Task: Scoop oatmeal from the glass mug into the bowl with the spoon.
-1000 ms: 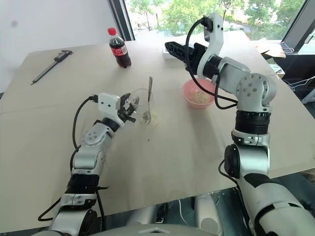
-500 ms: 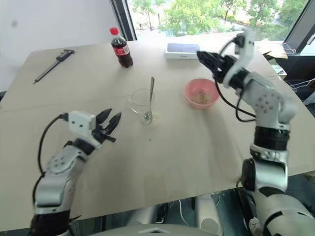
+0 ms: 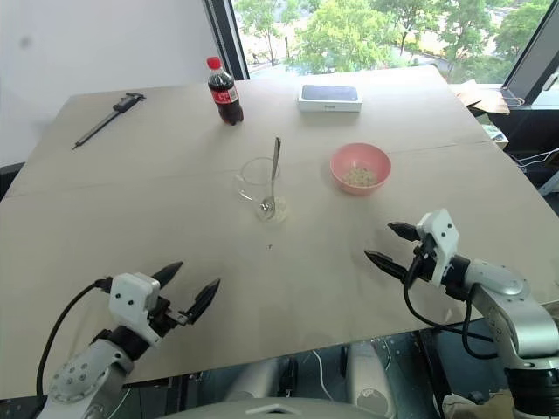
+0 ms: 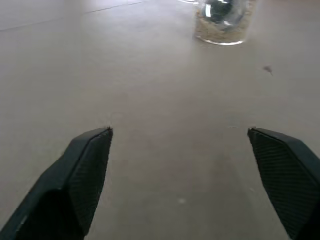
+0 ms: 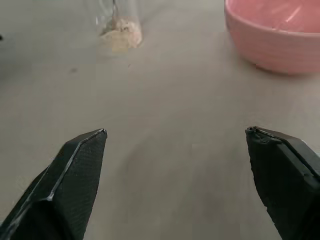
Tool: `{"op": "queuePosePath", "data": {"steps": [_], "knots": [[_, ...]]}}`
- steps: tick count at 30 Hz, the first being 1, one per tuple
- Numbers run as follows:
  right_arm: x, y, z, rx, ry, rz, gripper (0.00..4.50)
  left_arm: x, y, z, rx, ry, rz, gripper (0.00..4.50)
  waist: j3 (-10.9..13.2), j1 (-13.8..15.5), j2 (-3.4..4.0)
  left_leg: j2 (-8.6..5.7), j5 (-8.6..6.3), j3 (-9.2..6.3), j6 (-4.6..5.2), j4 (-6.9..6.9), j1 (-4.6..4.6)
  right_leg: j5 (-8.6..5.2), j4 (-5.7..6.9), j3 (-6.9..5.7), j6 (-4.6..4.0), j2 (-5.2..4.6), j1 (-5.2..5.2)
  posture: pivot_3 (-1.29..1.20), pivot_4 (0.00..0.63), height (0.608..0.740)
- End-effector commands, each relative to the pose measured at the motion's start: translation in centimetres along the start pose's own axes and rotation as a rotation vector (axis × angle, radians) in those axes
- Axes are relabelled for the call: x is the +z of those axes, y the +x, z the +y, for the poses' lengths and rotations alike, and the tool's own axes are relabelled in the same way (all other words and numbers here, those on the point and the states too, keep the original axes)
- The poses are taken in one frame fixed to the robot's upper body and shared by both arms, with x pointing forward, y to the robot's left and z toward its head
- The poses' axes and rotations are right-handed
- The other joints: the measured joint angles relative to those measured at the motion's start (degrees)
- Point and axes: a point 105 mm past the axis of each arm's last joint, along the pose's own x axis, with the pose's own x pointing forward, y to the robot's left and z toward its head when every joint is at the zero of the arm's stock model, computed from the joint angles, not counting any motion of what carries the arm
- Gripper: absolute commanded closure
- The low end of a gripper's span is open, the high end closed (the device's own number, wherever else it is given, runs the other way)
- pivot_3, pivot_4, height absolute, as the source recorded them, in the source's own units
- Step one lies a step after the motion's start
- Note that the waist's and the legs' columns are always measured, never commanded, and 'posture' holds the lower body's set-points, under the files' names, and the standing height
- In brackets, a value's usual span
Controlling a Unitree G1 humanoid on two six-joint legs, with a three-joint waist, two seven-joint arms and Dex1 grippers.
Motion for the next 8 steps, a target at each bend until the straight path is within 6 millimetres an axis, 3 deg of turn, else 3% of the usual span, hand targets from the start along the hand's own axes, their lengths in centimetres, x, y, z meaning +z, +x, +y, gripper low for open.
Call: {"op": "queuePosePath", "data": {"steps": [1, 8], "knots": [[0.1, -0.4, -0.4, -0.001, -0.095, -0.046, 0.00, 1.0, -0.3, -0.1, 0.003, 0.062, -0.038, 0.10, 0.05, 0.00, -0.07, 0.03, 0.00, 0.02, 0.00, 0.00, 0.07, 0.00, 0.00, -0.01, 0.00, 0.00, 0.06, 0.00, 0.150, 0.740], [-1.1, -0.4, -0.5, 0.020, -0.037, -0.018, 0.00, 1.2, -0.1, -0.1, 0.008, 0.098, -0.064, 0.10, 0.06, 0.07, -0.07, 0.15, -0.01, 0.01, -0.01, -0.04, 0.11, 0.01, 0.02, -0.02, -0.05, 0.12, 0.05, 0.00, 0.150, 0.740]]}}
